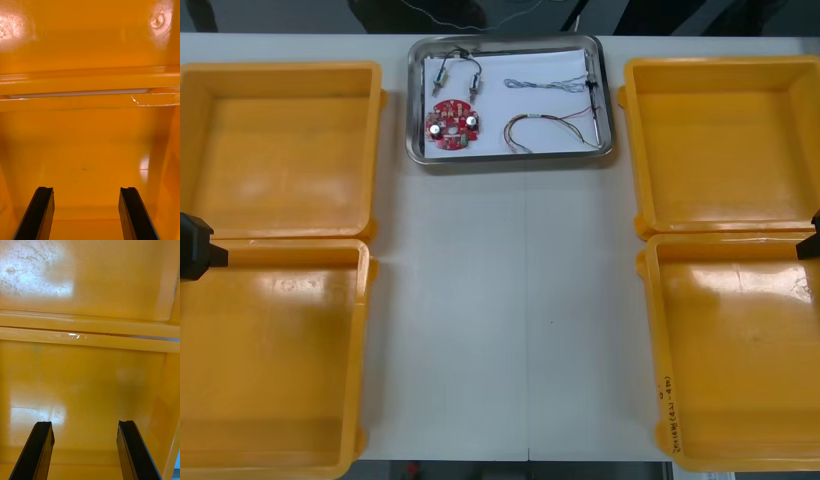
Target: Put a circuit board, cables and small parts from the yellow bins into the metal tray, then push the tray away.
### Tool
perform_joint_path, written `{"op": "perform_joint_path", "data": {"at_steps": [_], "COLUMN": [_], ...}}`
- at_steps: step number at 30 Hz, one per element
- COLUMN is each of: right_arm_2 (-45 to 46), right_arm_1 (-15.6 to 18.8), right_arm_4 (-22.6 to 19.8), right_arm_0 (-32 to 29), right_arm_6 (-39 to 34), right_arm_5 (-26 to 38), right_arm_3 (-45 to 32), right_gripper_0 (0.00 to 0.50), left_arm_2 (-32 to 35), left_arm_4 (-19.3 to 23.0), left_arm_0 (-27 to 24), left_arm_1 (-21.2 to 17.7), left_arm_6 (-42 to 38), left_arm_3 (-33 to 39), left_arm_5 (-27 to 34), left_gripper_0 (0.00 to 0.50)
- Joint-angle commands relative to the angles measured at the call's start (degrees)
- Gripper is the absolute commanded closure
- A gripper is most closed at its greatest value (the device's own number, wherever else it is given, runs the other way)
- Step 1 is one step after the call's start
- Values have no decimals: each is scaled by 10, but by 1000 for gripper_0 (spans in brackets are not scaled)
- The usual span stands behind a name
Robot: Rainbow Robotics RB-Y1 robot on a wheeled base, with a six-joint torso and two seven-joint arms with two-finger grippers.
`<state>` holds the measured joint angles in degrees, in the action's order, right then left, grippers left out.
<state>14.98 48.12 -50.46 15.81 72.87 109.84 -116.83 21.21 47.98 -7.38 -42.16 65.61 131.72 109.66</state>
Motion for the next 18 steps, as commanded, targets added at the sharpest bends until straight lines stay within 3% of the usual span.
{"op": "perform_joint_path", "data": {"at_steps": [1,18], "right_arm_2": [17,17], "right_arm_1": [24,24], "right_arm_4": [-7,-8], "right_arm_0": [5,4], "right_arm_6": [-11,-11], "right_arm_5": [2,2], "right_arm_3": [-4,-5], "right_gripper_0": [0,0], "left_arm_2": [17,17], "left_arm_4": [4,4], "left_arm_0": [11,11], "left_arm_1": [-25,-25], "left_arm_6": [49,49], "left_arm_3": [17,17], "left_arm_5": [3,3], "left_gripper_0": [0,0]}}
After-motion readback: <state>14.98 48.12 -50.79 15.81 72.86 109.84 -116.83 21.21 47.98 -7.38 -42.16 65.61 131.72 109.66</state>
